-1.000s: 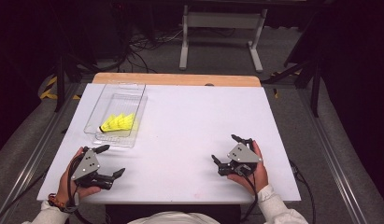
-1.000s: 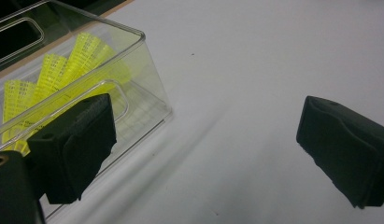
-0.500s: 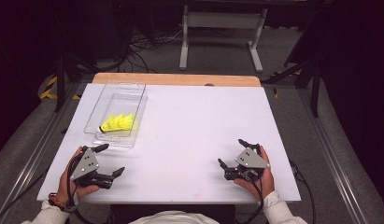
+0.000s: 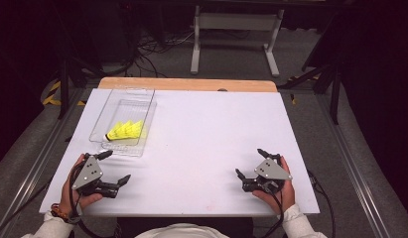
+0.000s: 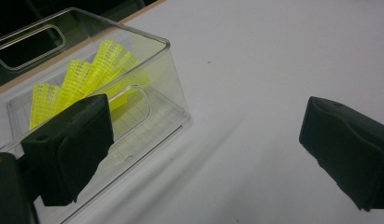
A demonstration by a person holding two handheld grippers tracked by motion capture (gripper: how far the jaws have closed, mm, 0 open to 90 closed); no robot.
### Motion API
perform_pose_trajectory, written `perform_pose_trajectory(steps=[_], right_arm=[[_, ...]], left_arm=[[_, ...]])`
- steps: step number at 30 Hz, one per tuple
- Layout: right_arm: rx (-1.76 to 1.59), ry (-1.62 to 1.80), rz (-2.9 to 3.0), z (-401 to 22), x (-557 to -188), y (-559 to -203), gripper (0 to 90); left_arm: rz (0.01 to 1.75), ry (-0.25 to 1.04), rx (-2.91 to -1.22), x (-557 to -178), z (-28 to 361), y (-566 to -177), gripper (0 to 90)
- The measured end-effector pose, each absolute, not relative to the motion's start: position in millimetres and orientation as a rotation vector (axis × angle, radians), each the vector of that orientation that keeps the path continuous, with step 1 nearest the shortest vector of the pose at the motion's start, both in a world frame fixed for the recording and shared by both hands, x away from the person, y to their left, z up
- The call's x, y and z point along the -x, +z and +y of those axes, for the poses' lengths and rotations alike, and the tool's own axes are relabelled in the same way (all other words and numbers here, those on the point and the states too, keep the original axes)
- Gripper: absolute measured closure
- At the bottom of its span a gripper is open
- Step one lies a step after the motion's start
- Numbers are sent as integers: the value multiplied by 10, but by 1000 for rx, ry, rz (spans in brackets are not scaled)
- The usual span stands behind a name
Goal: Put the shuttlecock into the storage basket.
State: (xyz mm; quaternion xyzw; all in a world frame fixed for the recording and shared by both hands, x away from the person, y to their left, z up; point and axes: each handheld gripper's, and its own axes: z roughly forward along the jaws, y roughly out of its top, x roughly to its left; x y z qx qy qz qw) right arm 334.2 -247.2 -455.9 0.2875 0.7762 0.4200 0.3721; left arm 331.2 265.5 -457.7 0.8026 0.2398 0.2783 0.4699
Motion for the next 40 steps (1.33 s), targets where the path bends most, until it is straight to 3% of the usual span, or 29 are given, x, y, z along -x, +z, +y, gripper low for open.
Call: perform_pose_trajectory(steps=[40], right_arm=[[-745, 1079, 1989, -2442, -3392, -4547, 46]], left_arm=[[599, 666, -2012, -3359, 2640, -4634, 42]])
